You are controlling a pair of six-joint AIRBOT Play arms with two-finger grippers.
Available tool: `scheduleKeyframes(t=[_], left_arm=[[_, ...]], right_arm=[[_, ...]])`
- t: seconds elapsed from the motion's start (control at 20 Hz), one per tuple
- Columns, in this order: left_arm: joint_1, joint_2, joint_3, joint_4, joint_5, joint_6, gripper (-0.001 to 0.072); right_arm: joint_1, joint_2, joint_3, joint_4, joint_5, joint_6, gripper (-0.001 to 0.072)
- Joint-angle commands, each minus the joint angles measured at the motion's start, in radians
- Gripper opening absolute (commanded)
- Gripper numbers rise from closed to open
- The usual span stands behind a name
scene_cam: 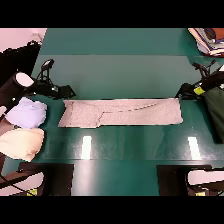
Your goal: Fold the shirts.
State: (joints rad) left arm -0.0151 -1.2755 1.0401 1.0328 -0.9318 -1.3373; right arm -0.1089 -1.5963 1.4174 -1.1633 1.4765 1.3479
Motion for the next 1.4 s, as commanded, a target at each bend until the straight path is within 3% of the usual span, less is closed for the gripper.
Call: scheduleKeyframes(t=[0.0, 0.15, 0.2, 0.25, 0.3, 0.6, 0.65, 0.7, 0.8, 0.9, 1.35], left_arm=[[0.0, -0.013, 0.069, -0.035, -0.09, -0.001, 0.0501], [-0.007, -0.015, 0.067, -0.085, -0.096, 0.002, 0.0497], [-0.017, -0.015, 0.067, -0.09, -0.091, 0.003, 0.0325], [-0.032, -0.015, 0.066, -0.092, -0.09, 0.003, 0.0084], [-0.052, -0.015, 0.066, -0.092, -0.084, 0.002, 0.0035], [-0.227, -0.034, 0.066, -0.115, 0.062, -0.081, 0.0025], [-0.26, -0.054, 0.066, -0.126, 0.08, -0.092, 0.0025], [-0.293, -0.076, 0.066, -0.133, 0.093, -0.105, 0.0025], [-0.35, -0.126, 0.068, -0.167, 0.111, -0.103, 0.0025], [-0.4, -0.192, 0.09, -0.184, 0.102, -0.103, 0.0025], [-0.564, -0.438, 0.311, -0.18, 0.085, -0.103, 0.0025]], right_arm=[[-0.083, -0.016, 0.006, 0.047, 0.083, -0.041, 0.0454], [-0.169, -0.007, -0.106, 0.048, 0.087, -0.08, 0.0454], [-0.192, -0.007, -0.15, 0.053, 0.084, -0.091, 0.0465], [-0.214, -0.008, -0.196, 0.078, 0.073, -0.113, 0.0536], [-0.229, -0.008, -0.235, 0.106, 0.051, -0.116, 0.0538], [-0.194, -0.011, -0.377, 0.308, -0.092, -0.209, 0.0524], [-0.165, -0.014, -0.378, 0.306, -0.103, -0.216, 0.0477], [-0.137, -0.017, -0.377, 0.305, -0.108, -0.23, 0.0377], [-0.093, -0.017, -0.365, 0.304, -0.1, -0.266, 0.0099], [-0.067, -0.008, -0.315, 0.305, -0.074, -0.266, 0.0014], [0.167, 0.223, 0.04, 0.309, 0.016, -0.109, 0.0013]])
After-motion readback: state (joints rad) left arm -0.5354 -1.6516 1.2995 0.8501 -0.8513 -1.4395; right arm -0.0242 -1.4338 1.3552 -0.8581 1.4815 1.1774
